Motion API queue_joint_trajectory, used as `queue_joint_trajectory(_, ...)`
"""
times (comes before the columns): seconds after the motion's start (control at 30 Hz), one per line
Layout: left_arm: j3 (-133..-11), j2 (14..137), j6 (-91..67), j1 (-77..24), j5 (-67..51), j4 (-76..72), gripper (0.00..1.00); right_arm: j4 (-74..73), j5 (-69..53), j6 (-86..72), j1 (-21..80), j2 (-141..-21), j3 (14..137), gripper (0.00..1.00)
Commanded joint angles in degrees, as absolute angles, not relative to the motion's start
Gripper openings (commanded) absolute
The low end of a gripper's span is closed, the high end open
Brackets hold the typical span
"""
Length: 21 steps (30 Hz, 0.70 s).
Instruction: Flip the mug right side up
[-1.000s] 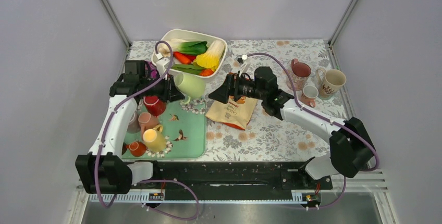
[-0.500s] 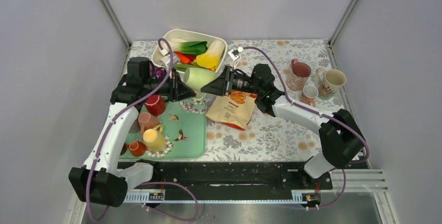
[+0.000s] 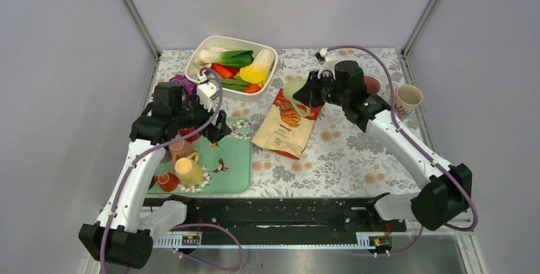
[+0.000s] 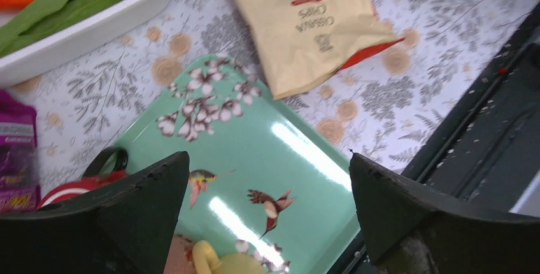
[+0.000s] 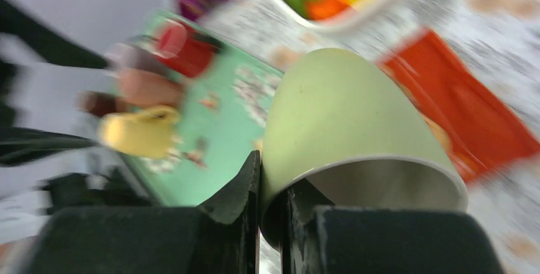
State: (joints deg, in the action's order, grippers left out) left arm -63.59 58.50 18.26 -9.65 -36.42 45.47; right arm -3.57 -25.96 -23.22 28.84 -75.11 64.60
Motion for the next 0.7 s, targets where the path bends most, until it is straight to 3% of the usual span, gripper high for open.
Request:
queue_joint_trajectory(0.0,-59.68,56.97,25.41,-9.47,-25.51,46.68,0.99,-40.00,-7.65,0.57,26.75,-78.01,73.91,0.00)
queue_joint_trajectory(0.2,-57.13,57.01,30.51,-9.48,-18.75,47.73,0.99,-55.27,4.91,6.23,19.62,-89.19,78.16,0.00)
queue_joint_trajectory(0.63,-56.51,59.52,37.03,-9.05,-12.74,53.11,0.99,-52.92,5.96,7.44,11.76,-104.55,80.61,0.00)
queue_joint_trajectory(0.67,-56.58,59.95,37.41,-9.05,-12.73,53.84,0.99,-52.91,5.72,7.32,11.54,-104.74,80.82,0.04)
